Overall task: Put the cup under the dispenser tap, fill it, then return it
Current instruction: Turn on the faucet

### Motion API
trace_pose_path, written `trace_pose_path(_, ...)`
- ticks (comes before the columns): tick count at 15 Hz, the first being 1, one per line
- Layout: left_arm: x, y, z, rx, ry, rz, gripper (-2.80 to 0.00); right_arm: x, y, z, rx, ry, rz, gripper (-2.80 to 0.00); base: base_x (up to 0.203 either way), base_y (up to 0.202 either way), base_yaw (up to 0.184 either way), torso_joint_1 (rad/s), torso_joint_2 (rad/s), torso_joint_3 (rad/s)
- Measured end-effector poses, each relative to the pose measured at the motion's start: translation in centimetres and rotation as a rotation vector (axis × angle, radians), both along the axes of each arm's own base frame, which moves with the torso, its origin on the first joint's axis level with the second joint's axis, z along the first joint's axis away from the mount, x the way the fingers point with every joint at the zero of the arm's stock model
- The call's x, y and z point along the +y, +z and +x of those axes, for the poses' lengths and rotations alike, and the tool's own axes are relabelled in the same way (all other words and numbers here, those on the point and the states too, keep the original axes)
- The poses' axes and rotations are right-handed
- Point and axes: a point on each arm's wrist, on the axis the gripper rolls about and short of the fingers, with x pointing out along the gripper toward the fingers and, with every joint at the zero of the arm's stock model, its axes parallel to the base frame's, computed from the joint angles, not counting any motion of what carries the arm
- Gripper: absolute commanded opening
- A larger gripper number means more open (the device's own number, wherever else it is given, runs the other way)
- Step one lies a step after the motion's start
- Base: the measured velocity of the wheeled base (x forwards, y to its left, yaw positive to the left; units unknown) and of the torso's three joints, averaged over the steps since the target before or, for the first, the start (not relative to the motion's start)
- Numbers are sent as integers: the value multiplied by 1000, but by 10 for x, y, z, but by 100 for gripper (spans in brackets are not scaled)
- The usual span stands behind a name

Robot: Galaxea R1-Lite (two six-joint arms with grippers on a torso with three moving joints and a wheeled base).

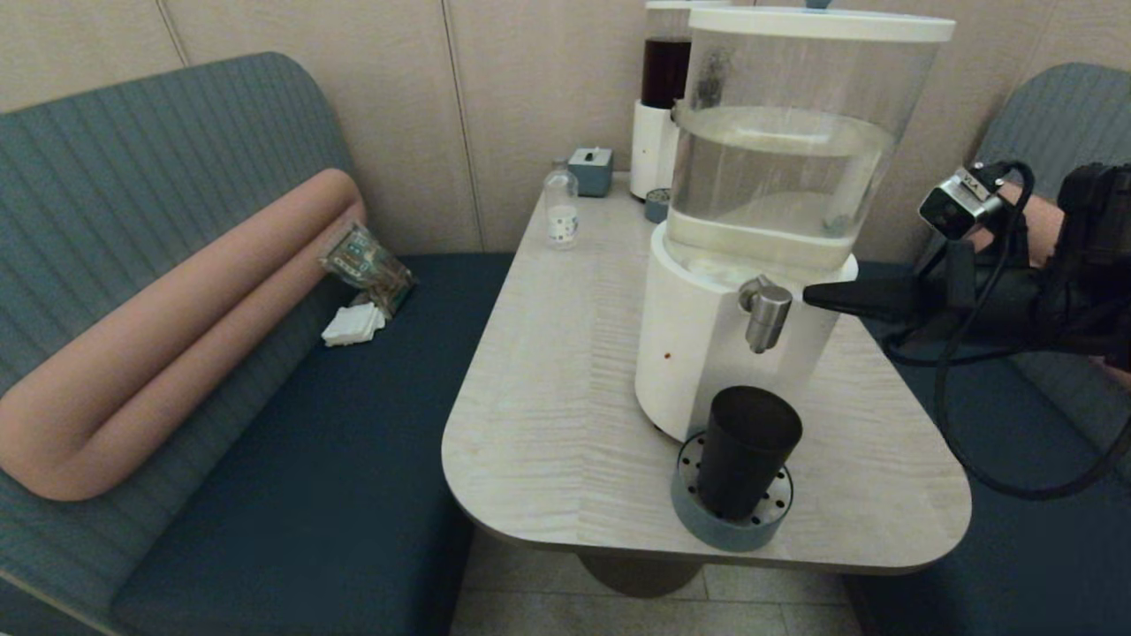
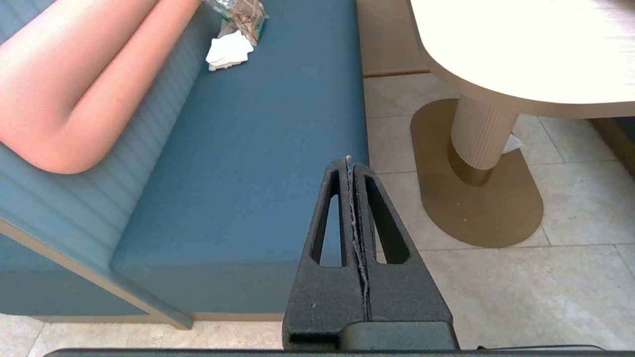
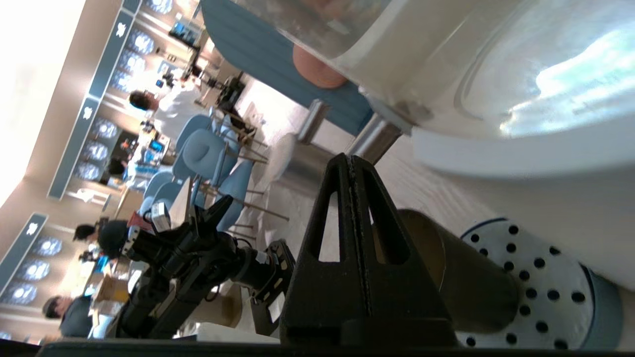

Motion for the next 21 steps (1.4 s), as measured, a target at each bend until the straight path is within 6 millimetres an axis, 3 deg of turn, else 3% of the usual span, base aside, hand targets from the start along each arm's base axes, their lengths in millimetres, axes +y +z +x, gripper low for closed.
trace_pose_path(6,0,0,0,0,0,0,-280,-14,18,-36,49,-159,-81,-280,0,0,0,0,0,0)
trace_pose_path(8,0,0,0,0,0,0,-280,-12,16,-45,40,-248,-229,-280,0,0,0,0,0,0)
trace_pose_path(11,0,0,0,0,0,0,-280,8,18,-52,-14,-305,-519,-280,0,0,0,0,0,0)
trace_pose_path(15,0,0,0,0,0,0,-280,33,37,-39,-171,-349,-772,-280,0,0,0,0,0,0)
trace_pose_path(21,0,0,0,0,0,0,-280,55,52,-17,-243,-365,-804,-280,0,0,0,0,0,0)
